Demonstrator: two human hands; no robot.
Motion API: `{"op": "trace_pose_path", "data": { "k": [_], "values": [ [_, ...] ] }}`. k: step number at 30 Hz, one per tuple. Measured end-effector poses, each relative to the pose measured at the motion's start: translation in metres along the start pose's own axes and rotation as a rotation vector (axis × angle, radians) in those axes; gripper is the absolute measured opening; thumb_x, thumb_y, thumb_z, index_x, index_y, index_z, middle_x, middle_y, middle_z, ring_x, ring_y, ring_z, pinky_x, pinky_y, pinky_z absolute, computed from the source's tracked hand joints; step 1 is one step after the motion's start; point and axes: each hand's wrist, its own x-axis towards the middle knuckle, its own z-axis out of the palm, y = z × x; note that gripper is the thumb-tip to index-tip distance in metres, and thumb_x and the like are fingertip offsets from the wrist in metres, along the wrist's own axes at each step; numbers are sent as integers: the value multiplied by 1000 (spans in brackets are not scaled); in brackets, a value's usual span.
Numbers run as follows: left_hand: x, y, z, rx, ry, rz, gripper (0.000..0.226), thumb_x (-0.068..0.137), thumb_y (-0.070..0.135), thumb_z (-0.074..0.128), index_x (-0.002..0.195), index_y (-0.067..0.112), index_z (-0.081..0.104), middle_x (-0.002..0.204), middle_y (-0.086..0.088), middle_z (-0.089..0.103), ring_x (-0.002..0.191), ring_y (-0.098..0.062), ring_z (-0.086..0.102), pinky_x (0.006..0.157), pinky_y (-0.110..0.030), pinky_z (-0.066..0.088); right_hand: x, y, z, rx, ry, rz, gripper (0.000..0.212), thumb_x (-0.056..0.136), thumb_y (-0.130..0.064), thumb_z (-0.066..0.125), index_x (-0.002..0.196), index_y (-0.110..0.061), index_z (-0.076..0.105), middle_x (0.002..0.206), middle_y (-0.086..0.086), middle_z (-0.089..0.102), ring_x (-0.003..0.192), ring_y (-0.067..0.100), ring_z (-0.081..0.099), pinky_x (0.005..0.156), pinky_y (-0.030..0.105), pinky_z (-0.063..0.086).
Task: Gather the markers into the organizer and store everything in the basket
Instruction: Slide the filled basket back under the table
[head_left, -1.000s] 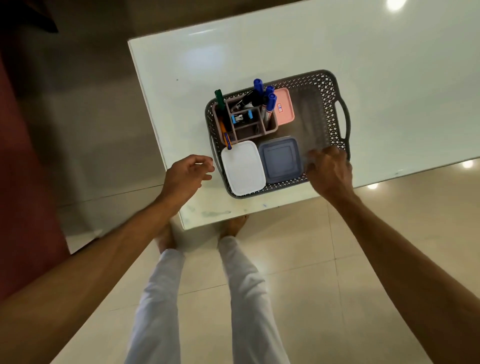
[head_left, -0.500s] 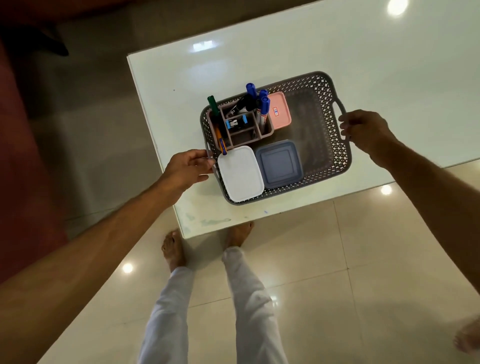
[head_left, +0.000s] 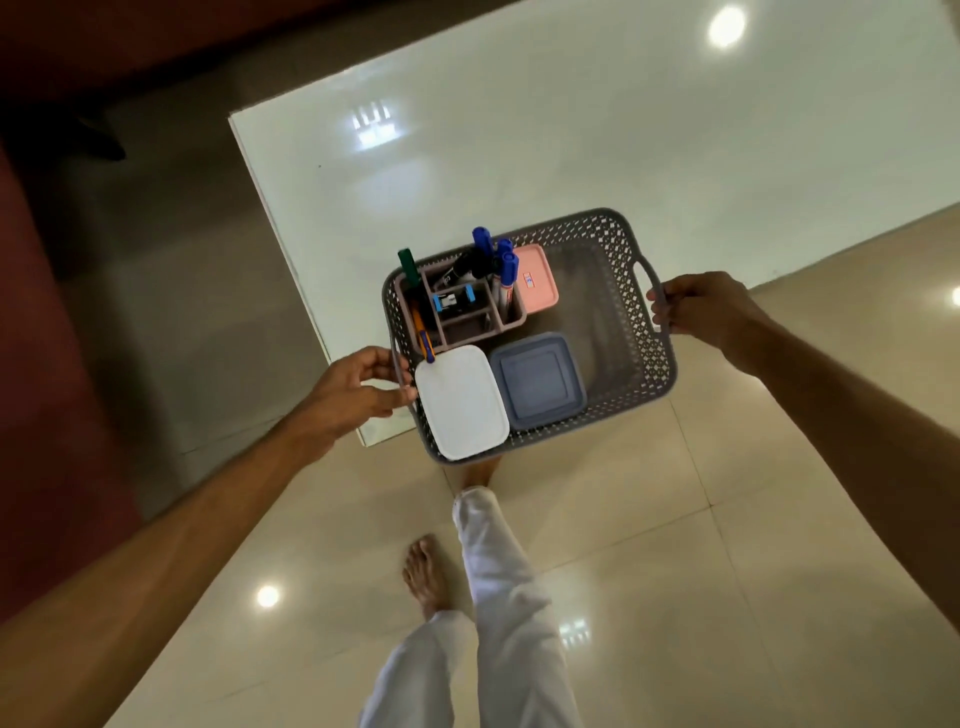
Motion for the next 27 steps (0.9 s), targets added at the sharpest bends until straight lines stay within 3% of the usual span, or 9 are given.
{"op": "trace_pose_path", "data": {
  "k": [5,8,10,12,15,19,21,27],
  "values": [
    [-49,-30,11,53,-36,56,44,75,12,88,114,10,68,105,-6,75,92,-16,71,79,-33,58,-59,45,4,271,-70,-23,29,90,18,54,113,12,69,98,21,68,88,30,69,104,49,55],
    [-79,-39,11,108,-57,105,43,70,17,86,109,12,69,97,-2,75,85,-13,71,76,-30,59,-109,58,8,445,-134,-106,22,92,17,47,98,8,66,88,18,62,69,22,66,91,44,57],
    [-98,-47,14,117,-59,124,40,68,17,85,105,16,68,90,4,76,81,-9,72,75,-29,58,-137,72,5,504,-158,-155,17,88,16,57,96,3,65,88,16,62,72,23,65,91,41,58],
    [-112,-54,17,126,-37,145,39,67,16,84,102,17,67,85,8,77,78,-6,72,75,-31,58,-157,83,5,519,-154,-191,26,76,12,72,100,2,68,90,16,65,81,27,66,95,39,60],
    [-125,-72,33,155,-33,162,43,62,18,87,100,16,67,82,6,77,75,-7,72,75,-34,56,-166,113,10,544,-83,-198,25,88,18,61,103,2,72,91,15,70,91,29,66,98,39,59],
    [-125,-109,69,184,-48,192,50,48,34,95,91,21,72,82,-3,77,76,-16,72,73,-35,59,-159,155,11,583,0,-246,32,90,17,56,108,1,76,88,10,76,84,23,69,81,27,60],
    [-120,-132,91,178,-31,192,59,41,42,101,88,20,74,80,-4,77,75,-16,73,70,-30,61,-155,183,10,572,-5,-293,33,90,16,54,109,0,76,87,8,77,83,21,70,79,27,60],
    [-83,-185,149,288,-65,199,44,53,38,97,88,21,78,87,-17,78,75,-23,75,71,-32,61,-127,279,4,545,-87,-377,33,94,14,47,114,6,72,94,14,70,86,23,67,87,35,57]
  ]
}}
